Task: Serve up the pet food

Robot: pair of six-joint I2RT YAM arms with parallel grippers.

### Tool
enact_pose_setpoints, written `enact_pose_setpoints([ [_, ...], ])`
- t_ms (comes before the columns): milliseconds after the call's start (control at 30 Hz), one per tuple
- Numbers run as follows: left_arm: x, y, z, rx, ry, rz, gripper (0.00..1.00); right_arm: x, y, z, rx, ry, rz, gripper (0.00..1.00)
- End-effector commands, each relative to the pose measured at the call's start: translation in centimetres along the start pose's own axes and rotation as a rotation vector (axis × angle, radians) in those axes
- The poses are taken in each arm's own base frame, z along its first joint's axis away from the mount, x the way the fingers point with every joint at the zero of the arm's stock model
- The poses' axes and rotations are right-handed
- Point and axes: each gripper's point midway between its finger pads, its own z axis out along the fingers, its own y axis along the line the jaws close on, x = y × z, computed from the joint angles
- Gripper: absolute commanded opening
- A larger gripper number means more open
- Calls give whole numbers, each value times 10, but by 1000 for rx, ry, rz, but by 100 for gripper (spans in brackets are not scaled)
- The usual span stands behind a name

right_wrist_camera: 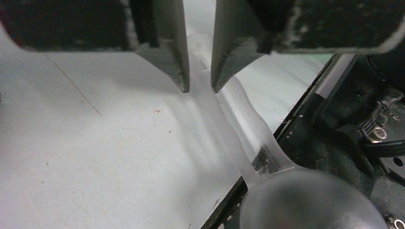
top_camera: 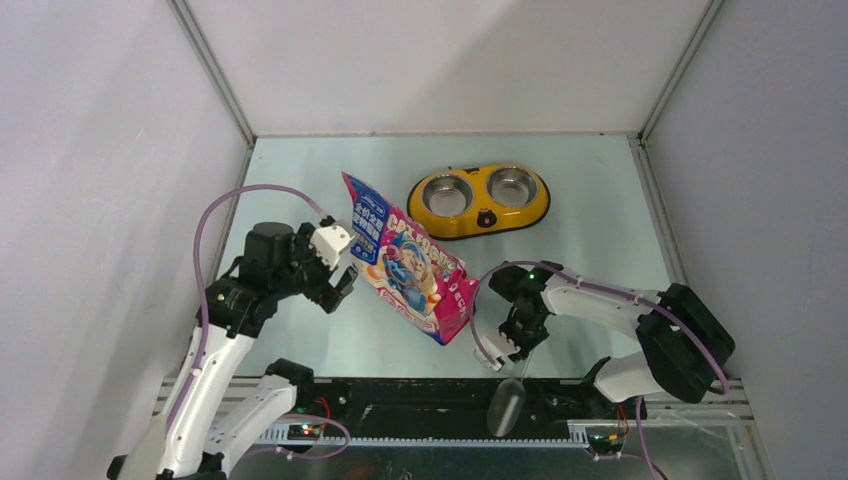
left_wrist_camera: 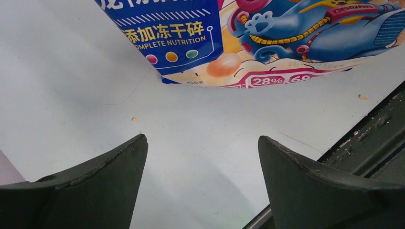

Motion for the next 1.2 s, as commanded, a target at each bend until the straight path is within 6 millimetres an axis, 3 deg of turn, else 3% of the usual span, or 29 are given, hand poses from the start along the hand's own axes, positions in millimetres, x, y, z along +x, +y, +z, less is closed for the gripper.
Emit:
enact_pose_setpoints([
  [0, -20, 12, -9, -62, -69, -1, 92, 1, -7, 0, 22, 6, -28, 22],
  [233, -19, 22, -7, -111, -61, 2, 92, 7, 2, -12, 38, 20, 33, 0],
  [333, -20, 24, -6, -118, -64, -3, 92, 16, 2, -25, 100, 8, 118, 0],
  [433, -21, 26, -6, -127, -68, -7, 92, 42, 4, -42, 183, 1, 264, 0],
  [600, -21, 30, -4, -141, -67, -20, 92, 90, 25, -69, 312, 3, 506, 0],
  [733, -25, 35, 0, -156, -72, -32, 92, 115, 44, -83, 402, -6, 677, 0],
  [933, -18, 57, 19, -224, -101, -160, 92, 139, 63, -93, 521, -59, 945, 0],
  [1167, -2, 66, 27, -256, -104, -284, 90, 150, 59, -96, 616, -89, 1122, 0],
])
